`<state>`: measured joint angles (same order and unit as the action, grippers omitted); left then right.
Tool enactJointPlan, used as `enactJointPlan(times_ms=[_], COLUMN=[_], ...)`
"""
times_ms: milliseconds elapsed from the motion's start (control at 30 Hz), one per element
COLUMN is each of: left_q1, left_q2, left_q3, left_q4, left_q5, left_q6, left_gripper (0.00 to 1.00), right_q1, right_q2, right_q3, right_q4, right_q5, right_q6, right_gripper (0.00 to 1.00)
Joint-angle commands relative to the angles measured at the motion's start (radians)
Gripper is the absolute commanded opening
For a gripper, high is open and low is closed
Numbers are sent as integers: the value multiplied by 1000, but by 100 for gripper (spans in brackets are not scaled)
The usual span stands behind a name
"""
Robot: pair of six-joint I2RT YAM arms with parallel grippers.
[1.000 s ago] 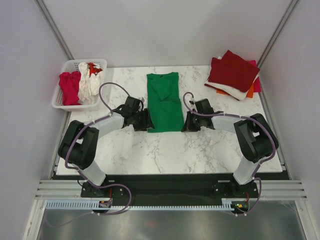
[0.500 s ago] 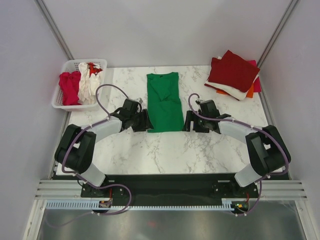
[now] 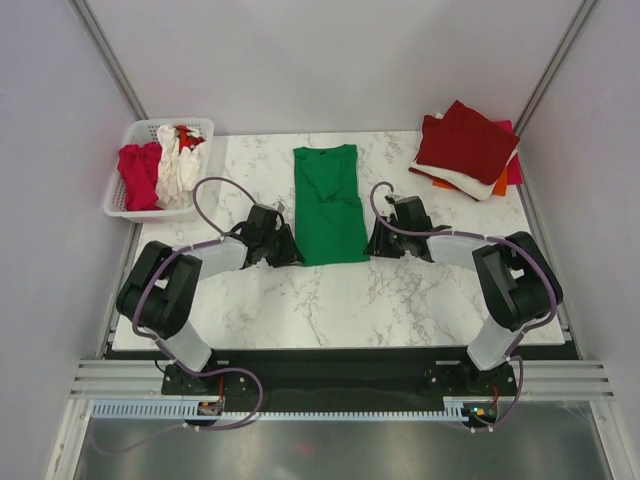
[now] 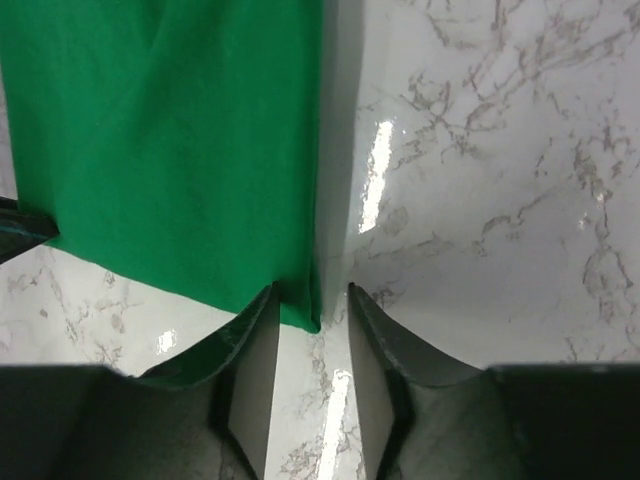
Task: Fold and stack the t-shirts
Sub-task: Fold the tshirt
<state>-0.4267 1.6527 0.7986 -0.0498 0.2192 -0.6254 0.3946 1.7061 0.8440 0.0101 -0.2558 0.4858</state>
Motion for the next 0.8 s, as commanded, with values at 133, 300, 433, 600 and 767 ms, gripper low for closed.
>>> enactJointPlan(times_ms=[133,300,433,600,767], left_q1=[0,0,0,0,-1], left_q2=[50,59,70,58,1], left_q3=[-24,-24,-25,-27,-65], left_q4=[27,31,36,38,21], left_q5=[-11,-6,-1,-1,-6], left_q6=[-19,-20,-25,-25,-28], left_gripper=[24,20,15,2,2], right_q1=[4,3,3,3,4], right_q2=[46,50,75,81,21], right_q3=[-45,-68,-79,-77,-80], right_q4=[-44,-30,-16,13,-40], right_q5=[-46,-60,-77,-79,-66], right_q6=[19,34,46,51,53], right_gripper=[33,31,27,0,0])
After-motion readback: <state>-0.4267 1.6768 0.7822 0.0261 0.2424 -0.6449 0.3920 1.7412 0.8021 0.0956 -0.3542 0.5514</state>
